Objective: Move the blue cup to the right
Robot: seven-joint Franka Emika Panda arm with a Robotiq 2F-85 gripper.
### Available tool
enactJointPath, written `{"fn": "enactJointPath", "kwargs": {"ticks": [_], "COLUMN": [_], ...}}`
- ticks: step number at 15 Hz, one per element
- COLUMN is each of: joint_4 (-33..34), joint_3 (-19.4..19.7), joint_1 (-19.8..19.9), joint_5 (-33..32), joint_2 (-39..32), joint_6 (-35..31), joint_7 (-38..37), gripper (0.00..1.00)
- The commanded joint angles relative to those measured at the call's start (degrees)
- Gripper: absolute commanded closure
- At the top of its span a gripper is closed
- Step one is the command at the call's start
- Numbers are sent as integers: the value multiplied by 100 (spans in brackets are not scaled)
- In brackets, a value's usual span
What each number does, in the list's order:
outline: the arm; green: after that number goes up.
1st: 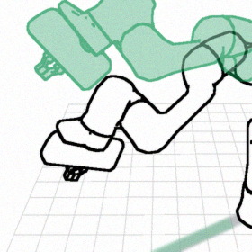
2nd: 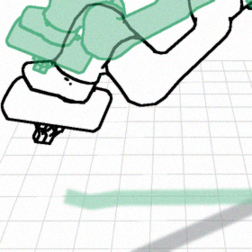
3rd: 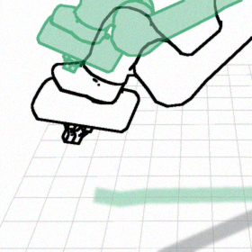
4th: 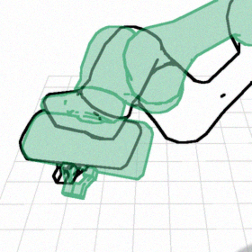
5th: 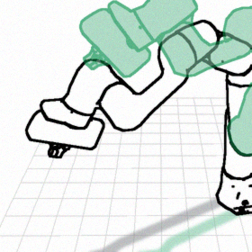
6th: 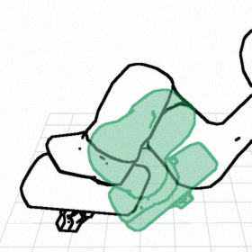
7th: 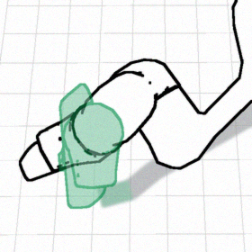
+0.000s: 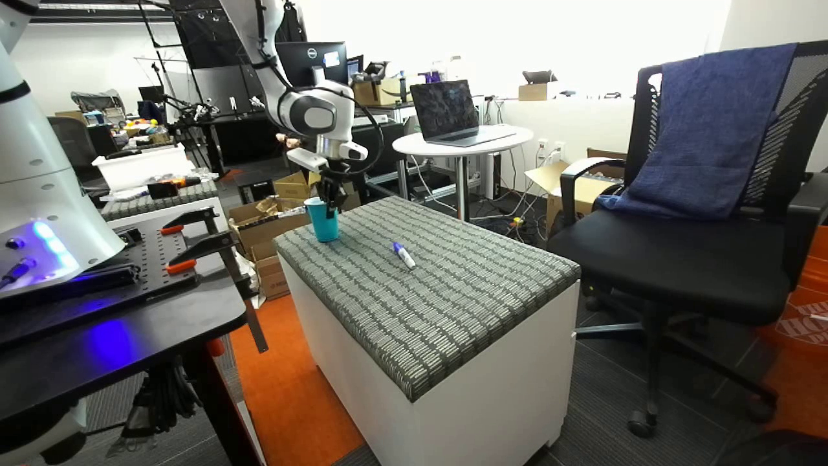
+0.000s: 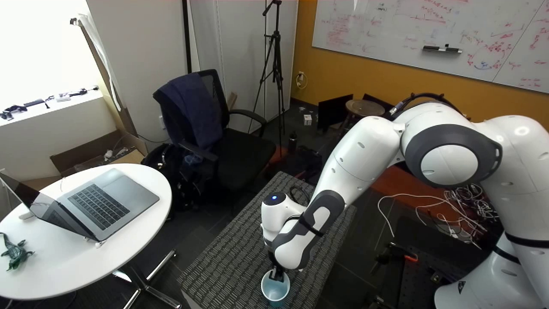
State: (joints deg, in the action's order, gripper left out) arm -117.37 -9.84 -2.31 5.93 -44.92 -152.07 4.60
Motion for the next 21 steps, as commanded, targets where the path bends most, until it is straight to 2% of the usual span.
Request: {"fn": "enactJointPath", "kwargs": {"ticks": [1,8,15,21], "joint_4": [14,-217,-333,-295], "joint_3": [-3,-130,-62,-12], "joint_1": [18,347,728,1349], "joint_5": [-19,169,296,627], "joint_2": [104,735,1395,1739], "joint_6": [0,56,321,648], "joint_7": [26,161,371,1024], "gripper": [100,100,100,100]}}
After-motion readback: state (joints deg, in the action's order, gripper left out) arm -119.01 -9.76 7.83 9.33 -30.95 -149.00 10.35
